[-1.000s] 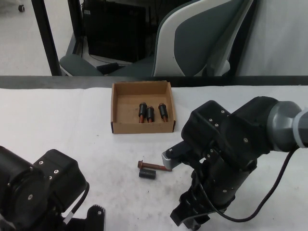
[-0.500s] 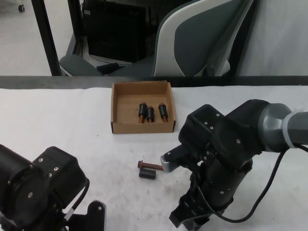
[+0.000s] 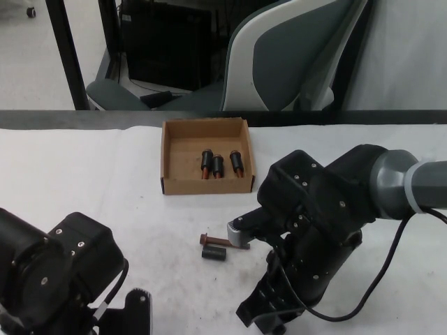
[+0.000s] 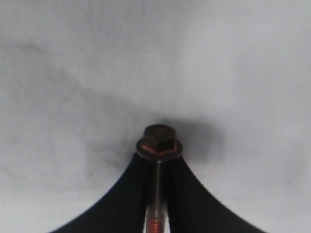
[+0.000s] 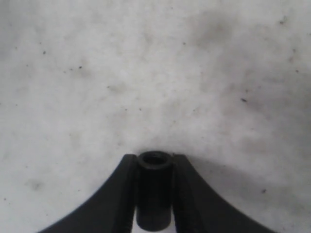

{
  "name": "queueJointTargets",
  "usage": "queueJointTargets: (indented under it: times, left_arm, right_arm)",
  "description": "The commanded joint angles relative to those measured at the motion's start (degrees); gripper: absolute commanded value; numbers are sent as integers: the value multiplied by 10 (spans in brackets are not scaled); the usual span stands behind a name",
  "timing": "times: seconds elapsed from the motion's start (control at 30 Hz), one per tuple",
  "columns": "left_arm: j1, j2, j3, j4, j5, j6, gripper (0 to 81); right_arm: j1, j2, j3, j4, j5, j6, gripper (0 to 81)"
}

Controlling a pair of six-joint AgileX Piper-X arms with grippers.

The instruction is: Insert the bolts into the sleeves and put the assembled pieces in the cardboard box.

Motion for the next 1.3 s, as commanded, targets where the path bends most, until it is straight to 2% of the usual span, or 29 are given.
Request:
queueJointTargets:
  times: [0.0, 0.2, 0.4, 0.47, 0.67, 0.83, 1.03, 1.27]
  left_arm:
    - [-1, 15, 17, 53, 49, -92, 8]
    - [-1, 12, 17, 78, 51, -200, 8]
    - [-1, -26, 17, 81, 111, -239, 8]
    - [-1, -47, 17, 57, 133, -281, 8]
    - [-1, -113, 17, -93, 219, -459, 8]
    - [0, -167, 17, -230, 237, -568, 8]
    - [0, -213, 17, -389, 237, -633, 8]
    - [3, -222, 18, -595, 206, -650, 8]
  right_arm:
    - [0, 1, -4, 10, -16, -5, 0]
    - [0, -6, 0, 41, -41, -6, 0]
    - [0, -67, 18, 18, -43, -6, 0]
    - [0, -96, 26, 4, -43, -6, 0]
    - [0, -189, 67, -53, -43, 17, 0]
    - [0, -276, 125, -114, -43, 52, 0]
    - [0, -388, 212, -240, -45, 86, 0]
    - [9, -489, 337, -453, -54, 218, 0]
